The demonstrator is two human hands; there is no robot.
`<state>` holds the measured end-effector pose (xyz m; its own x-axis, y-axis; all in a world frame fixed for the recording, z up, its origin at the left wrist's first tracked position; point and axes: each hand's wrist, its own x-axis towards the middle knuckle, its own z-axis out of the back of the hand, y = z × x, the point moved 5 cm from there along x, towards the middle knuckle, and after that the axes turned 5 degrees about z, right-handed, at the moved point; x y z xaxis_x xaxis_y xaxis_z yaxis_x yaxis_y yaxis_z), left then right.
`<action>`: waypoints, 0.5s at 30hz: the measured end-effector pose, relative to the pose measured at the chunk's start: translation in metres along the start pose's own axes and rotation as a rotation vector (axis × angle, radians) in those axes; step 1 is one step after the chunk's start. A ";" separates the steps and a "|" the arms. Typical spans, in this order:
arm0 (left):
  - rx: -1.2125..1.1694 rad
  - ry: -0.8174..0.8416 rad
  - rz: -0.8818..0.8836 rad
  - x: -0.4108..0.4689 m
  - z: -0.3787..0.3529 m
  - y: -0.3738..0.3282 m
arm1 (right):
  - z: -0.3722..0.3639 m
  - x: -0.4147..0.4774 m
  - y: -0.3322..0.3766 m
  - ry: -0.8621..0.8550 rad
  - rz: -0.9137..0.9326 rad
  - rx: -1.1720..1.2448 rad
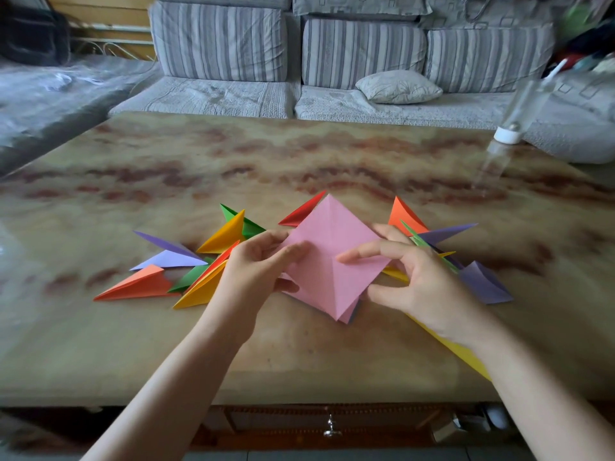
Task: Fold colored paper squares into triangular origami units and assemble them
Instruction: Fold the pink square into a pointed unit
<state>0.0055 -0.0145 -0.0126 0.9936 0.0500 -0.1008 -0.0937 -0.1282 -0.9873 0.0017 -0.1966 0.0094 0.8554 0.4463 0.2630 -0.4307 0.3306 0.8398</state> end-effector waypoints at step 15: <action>-0.094 0.129 -0.008 -0.018 -0.023 -0.007 | 0.010 0.004 0.000 -0.422 -0.058 0.293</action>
<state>-0.0099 -0.0374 -0.0012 0.9947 -0.0751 -0.0706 -0.0856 -0.2207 -0.9716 0.0078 -0.2033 0.0147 0.9431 0.0401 0.3300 -0.3321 0.0715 0.9405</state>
